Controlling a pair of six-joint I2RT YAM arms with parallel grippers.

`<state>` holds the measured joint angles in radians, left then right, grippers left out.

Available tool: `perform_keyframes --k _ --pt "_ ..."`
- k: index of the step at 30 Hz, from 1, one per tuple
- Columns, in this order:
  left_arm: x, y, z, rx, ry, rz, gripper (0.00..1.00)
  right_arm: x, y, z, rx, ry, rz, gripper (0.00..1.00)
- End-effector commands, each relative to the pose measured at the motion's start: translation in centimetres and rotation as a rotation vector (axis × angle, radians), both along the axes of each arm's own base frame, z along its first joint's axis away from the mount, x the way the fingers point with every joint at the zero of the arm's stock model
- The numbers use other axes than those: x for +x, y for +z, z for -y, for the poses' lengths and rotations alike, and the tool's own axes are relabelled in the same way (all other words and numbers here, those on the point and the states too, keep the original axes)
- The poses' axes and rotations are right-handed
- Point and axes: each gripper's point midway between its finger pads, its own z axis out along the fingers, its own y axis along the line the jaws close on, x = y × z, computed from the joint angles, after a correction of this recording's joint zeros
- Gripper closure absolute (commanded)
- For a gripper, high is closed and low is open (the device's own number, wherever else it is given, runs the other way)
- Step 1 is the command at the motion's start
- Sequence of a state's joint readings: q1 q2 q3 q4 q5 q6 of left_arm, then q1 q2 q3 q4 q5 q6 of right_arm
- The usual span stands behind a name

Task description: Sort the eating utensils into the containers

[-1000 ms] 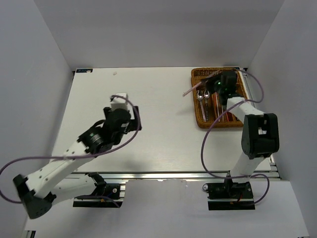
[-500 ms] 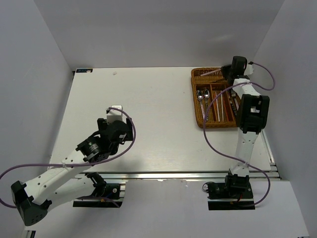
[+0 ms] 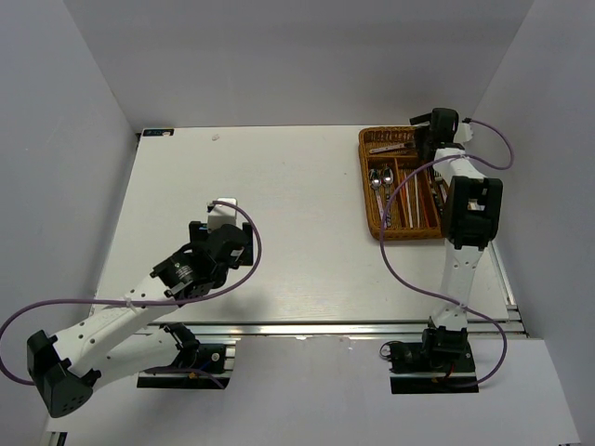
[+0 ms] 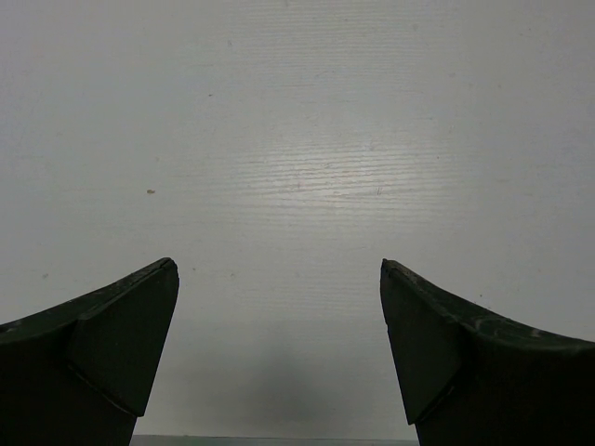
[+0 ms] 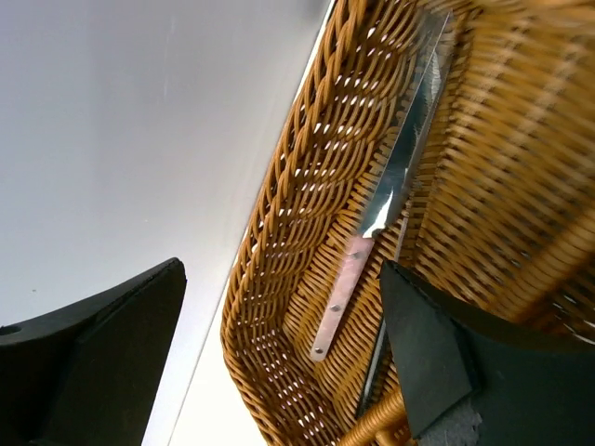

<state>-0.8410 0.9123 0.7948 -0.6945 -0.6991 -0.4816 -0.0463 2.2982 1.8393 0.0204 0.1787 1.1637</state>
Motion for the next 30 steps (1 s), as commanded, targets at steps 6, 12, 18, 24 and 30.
perform_keyframes --k 6,12,18,24,30 --pt "0.3 1.7 -0.7 -0.03 0.049 0.064 0.02 -2.0 9.6 1.9 -0.112 -0.053 0.096 0.11" --pt "0.7 4.6 -3.8 -0.06 0.239 0.191 0.02 -6.5 16.3 0.2 -0.351 0.127 0.124 0.11" --pt "1.7 8.5 -5.1 -0.148 0.359 0.293 0.02 -17.8 20.8 -4.7 -0.746 0.369 0.203 0.11" --pt "4.7 10.9 -6.8 -0.141 0.421 0.281 0.02 -30.2 19.9 -9.3 -0.91 0.58 0.234 0.11" --pt "6.0 12.8 -12.3 -0.189 0.514 0.294 0.02 -37.0 19.4 -8.6 -0.93 0.663 0.216 0.11"
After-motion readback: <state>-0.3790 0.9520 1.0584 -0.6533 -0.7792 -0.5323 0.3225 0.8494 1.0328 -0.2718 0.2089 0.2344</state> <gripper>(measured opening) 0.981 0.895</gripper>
